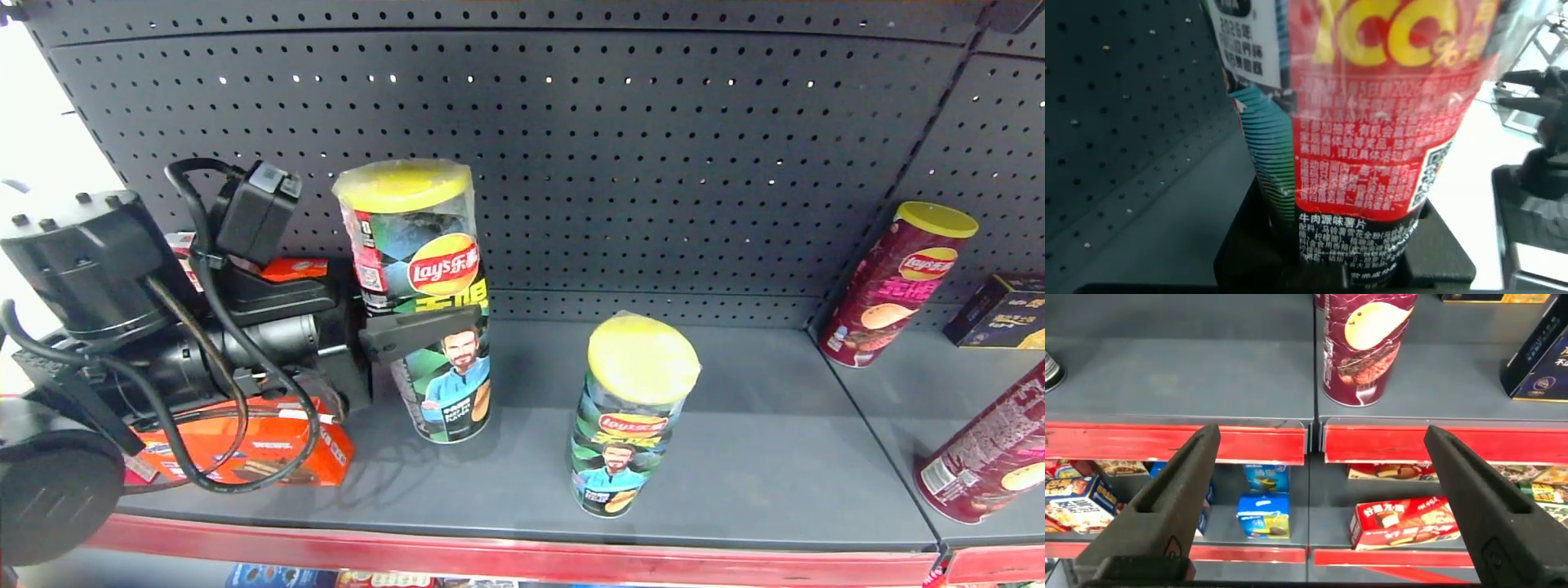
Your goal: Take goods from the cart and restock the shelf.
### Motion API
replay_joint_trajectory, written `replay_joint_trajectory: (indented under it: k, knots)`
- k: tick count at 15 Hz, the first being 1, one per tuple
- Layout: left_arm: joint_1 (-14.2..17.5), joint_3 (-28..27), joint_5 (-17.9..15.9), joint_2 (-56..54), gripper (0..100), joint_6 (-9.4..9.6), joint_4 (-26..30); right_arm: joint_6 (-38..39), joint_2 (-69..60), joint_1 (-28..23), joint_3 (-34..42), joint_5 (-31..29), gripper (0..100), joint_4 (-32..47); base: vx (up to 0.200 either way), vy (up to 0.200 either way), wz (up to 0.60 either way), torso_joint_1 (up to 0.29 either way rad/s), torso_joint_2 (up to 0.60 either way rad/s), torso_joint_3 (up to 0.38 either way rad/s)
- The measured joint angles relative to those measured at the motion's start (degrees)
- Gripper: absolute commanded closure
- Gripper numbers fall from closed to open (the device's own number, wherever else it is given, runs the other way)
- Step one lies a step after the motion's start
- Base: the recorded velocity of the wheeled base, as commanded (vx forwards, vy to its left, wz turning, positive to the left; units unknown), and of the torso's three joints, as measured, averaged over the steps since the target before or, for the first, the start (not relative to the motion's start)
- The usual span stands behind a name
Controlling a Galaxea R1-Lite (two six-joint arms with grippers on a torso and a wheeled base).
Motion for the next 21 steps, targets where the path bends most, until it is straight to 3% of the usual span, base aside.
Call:
replay_joint_trajectory:
  k: [3,6,9,14,21]
  knots:
    - [-0.11,-5.07,-0.20,5.35,100,0.90,-0.22,0.00,0.00,0.00,0.00,0.00,0,0.02,0.000,0.000,0.00,0.000,0.00,0.000]
    - [-0.20,-13.84,-0.30,12.02,100,1.19,1.21,0.00,0.00,0.00,0.00,0.00,0,0.02,0.000,0.000,0.00,0.000,0.00,0.000]
    - [-1.74,-20.09,-0.29,18.27,100,1.19,2.39,0.00,0.02,0.00,0.00,0.00,0,0.00,0.000,0.000,0.00,0.000,0.00,0.000]
    - [-4.56,-27.44,-0.18,26.51,100,1.19,2.55,0.00,0.05,0.00,0.00,0.00,0,0.02,0.000,0.000,0.00,0.000,0.00,0.000]
    - [-5.38,-34.89,0.00,34.01,100,1.12,2.41,0.02,0.07,0.00,-0.02,0.00,0,0.02,0.000,0.000,0.00,0.000,0.00,0.000]
